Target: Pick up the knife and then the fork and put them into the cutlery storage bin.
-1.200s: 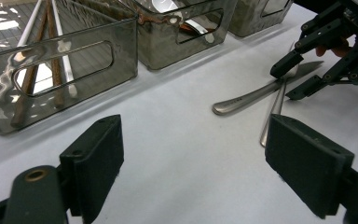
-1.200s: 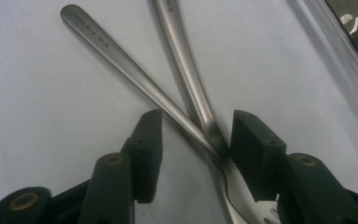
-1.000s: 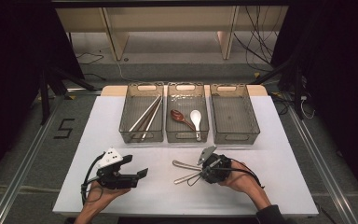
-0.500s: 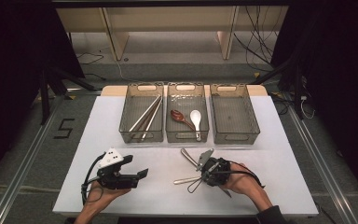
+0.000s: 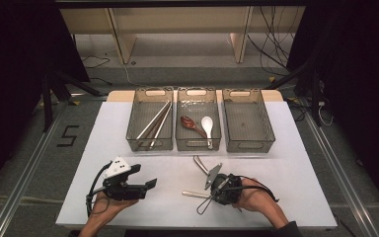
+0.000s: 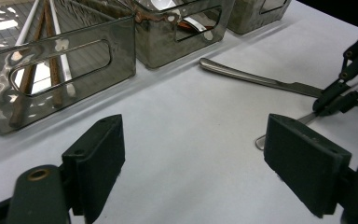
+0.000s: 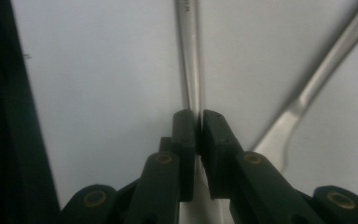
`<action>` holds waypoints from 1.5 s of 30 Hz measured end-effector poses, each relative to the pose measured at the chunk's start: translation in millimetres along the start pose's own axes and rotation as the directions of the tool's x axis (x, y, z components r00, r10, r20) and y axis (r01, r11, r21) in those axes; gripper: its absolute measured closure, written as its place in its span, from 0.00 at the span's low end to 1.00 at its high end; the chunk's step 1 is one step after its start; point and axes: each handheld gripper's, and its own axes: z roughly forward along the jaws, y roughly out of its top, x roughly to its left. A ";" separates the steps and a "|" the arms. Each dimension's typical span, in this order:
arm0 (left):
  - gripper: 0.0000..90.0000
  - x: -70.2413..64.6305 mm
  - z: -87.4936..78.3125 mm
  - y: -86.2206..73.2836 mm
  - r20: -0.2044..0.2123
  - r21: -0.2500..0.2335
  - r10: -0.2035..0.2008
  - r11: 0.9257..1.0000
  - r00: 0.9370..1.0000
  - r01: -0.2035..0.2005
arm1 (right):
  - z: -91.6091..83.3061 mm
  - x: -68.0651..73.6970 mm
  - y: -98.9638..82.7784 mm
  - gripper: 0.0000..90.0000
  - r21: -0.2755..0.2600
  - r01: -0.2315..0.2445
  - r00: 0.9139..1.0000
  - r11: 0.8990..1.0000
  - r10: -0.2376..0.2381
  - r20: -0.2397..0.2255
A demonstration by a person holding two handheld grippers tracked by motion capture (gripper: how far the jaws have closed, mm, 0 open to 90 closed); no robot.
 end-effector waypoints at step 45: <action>0.21 2.3 -2.0 0.2 -0.013 -0.013 -0.012 1.000 1.000 0.012 | -0.5 -54.1 19.2 0.54 -0.014 -0.347 0.936 0.938 0.347 0.067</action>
